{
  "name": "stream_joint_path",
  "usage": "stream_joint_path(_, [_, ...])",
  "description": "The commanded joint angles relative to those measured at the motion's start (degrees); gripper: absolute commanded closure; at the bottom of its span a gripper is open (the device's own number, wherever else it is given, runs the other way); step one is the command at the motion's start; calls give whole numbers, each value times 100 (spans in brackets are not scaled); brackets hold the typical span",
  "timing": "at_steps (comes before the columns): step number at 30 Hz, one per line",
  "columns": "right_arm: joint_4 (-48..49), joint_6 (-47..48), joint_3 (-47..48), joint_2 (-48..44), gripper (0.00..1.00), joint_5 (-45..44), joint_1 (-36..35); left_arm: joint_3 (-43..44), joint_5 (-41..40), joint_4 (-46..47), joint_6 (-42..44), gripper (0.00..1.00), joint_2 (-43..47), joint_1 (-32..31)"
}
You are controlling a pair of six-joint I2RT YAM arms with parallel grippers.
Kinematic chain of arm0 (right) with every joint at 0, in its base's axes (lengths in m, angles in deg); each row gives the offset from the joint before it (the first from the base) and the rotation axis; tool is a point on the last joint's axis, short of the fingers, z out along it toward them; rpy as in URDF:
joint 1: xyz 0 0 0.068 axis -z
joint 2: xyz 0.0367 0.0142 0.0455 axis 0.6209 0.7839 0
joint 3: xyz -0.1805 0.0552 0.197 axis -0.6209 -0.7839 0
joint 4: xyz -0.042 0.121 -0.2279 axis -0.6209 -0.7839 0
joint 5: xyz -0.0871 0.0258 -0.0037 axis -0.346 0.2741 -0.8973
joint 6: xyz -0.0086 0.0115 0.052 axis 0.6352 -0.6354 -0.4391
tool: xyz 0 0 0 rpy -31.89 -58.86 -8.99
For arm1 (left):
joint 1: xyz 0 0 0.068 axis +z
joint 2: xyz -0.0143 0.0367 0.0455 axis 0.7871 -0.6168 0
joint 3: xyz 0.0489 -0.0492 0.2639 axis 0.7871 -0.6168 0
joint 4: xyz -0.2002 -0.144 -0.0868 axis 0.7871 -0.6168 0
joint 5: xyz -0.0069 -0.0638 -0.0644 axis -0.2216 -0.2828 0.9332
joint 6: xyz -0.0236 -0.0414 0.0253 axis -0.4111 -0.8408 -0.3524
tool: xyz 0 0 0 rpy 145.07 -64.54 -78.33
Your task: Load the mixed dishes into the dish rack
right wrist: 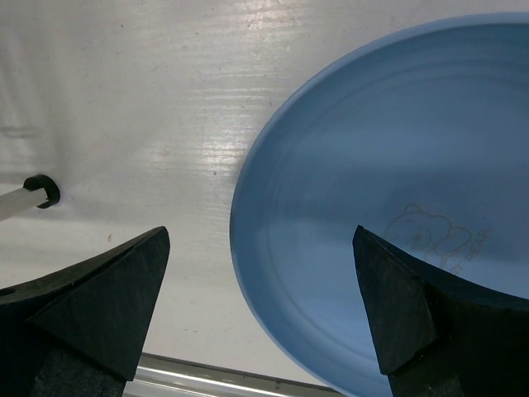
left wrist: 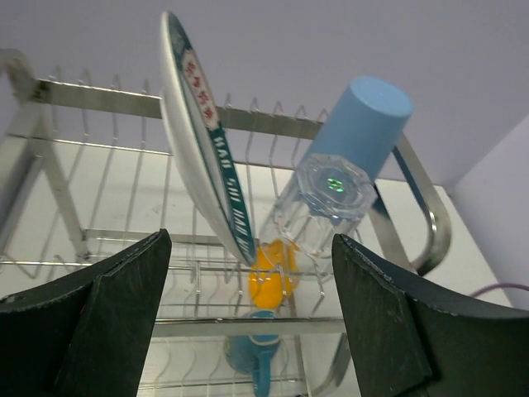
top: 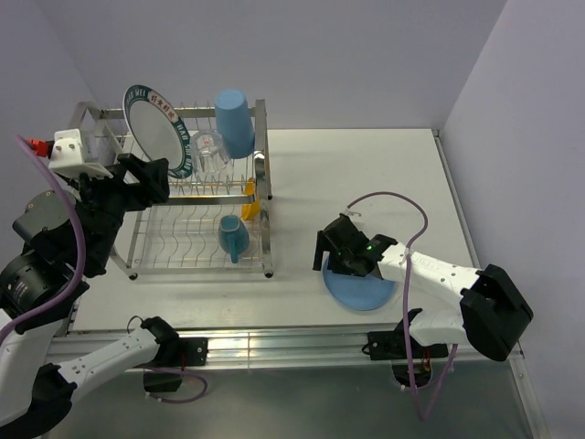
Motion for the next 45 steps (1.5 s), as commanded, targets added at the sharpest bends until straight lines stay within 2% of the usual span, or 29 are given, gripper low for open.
stream_joint_path(1, [123,28,-33,-51,0,-228,-30,160,-703,161,440,15,-144,18])
stream_joint_path(6, [97,80,46,19,0,-176,-30,423,-871,250,793,14,-662,18])
stream_joint_path(11, [80,115,11,-86,0,-193,-30,1238,-976,31,707,14,-1225,52])
stream_joint_path(17, [62,142,-86,-376,0,-175,-21,2496,-644,-1112,223,23,-2332,587])
stream_joint_path(26, [123,238,-227,-710,0,-228,-13,2129,16,-1024,187,27,-2482,1458])
stream_joint_path(32, [220,300,-314,-693,0,-202,-4,1892,113,-717,363,43,-2483,1520])
stream_joint_path(33, [272,317,-341,-693,0,-184,5,1891,105,-691,380,50,-2491,1520])
stream_joint_path(39, [448,335,-473,-684,0,-79,66,1848,148,-647,600,71,-2544,1512])
stream_joint_path(45, [554,388,-543,-649,0,27,119,1672,350,-384,758,73,-2325,1512])
